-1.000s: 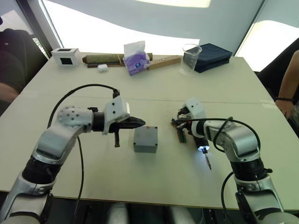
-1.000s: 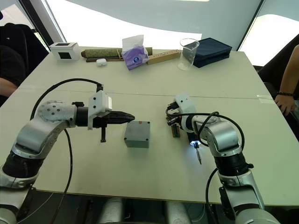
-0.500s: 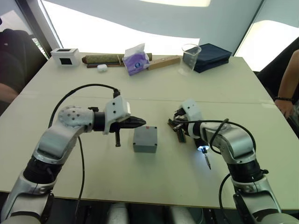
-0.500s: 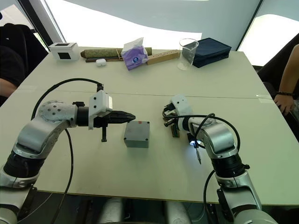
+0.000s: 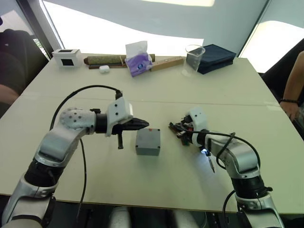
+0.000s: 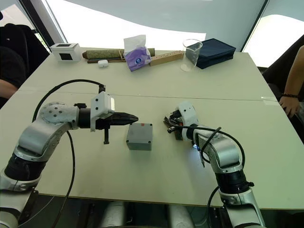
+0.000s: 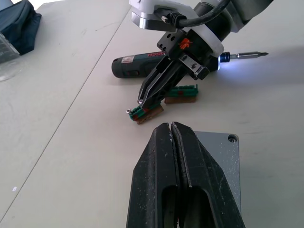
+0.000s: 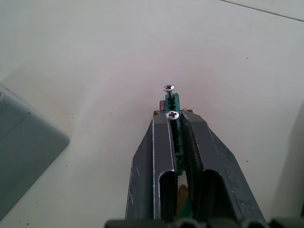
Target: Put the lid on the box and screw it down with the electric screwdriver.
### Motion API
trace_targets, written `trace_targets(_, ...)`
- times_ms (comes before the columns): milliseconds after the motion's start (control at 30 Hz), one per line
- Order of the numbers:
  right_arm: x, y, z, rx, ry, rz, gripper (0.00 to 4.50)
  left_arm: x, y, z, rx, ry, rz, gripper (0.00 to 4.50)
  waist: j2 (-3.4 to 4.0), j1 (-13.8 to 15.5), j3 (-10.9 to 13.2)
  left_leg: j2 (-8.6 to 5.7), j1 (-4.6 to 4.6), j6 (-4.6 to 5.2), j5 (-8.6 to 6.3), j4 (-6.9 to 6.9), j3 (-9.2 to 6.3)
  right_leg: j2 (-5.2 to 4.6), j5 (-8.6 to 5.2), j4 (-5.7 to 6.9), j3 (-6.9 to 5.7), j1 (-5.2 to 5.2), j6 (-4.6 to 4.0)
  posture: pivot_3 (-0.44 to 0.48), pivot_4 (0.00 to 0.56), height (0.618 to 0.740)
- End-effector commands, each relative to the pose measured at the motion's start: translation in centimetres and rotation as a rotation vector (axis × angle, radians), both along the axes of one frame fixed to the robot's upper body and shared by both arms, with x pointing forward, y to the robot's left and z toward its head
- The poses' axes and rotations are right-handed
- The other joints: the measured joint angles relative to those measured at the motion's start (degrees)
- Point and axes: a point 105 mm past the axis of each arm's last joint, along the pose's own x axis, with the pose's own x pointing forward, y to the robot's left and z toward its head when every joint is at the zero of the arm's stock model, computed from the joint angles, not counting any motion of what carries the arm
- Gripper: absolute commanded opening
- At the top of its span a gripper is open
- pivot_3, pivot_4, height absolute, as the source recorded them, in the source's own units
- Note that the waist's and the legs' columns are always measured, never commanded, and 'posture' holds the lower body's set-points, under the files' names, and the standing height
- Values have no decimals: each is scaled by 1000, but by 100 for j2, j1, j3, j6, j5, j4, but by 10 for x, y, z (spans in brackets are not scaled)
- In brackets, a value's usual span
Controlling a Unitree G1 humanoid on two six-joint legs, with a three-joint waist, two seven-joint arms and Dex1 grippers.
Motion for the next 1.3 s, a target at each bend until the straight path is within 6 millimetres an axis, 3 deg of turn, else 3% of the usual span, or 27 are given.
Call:
trace_targets(33,0,2,13,47,-71,-4,36,-1,-3,9,-11,-46,-9,0,0,-4,0,0,0,0,0,0,0,0,0,0,0,0,0,0,150,721)
trace_targets(233,-1,6,9,89,-75,-9,36,-1,-4,9,-13,-47,-8,0,0,-12,0,0,1,-1,1,0,0,0,0,0,0,0,0,0,150,721)
trace_targets(333,0,6,-2,11,-65,-5,36,-1,-4,9,-15,-50,-7,0,0,-4,0,0,1,-2,1,0,-1,0,0,1,0,0,0,0,150,721)
trace_targets(600,0,10,-8,-37,-54,22,36,-1,-4,9,-17,-52,-5,0,-2,-14,-1,0,5,-8,4,1,-1,0,0,4,0,4,0,0,150,721)
trace_targets(700,-1,9,-5,-44,-56,27,1023,-1,-4,9,-16,-52,-4,0,-2,-2,-1,0,6,-8,5,1,-1,0,0,4,0,5,0,0,150,721)
trace_targets(833,-2,7,1,-55,-65,31,2691,-2,-4,9,-16,-53,-4,0,-2,8,-1,0,5,-8,5,1,-1,0,0,4,0,4,0,0,150,721)
trace_targets(1300,2,12,18,1,-96,39,2691,-1,-4,9,-19,-55,-4,0,-2,5,-1,0,4,-8,5,1,-1,0,0,4,0,3,0,0,150,721)
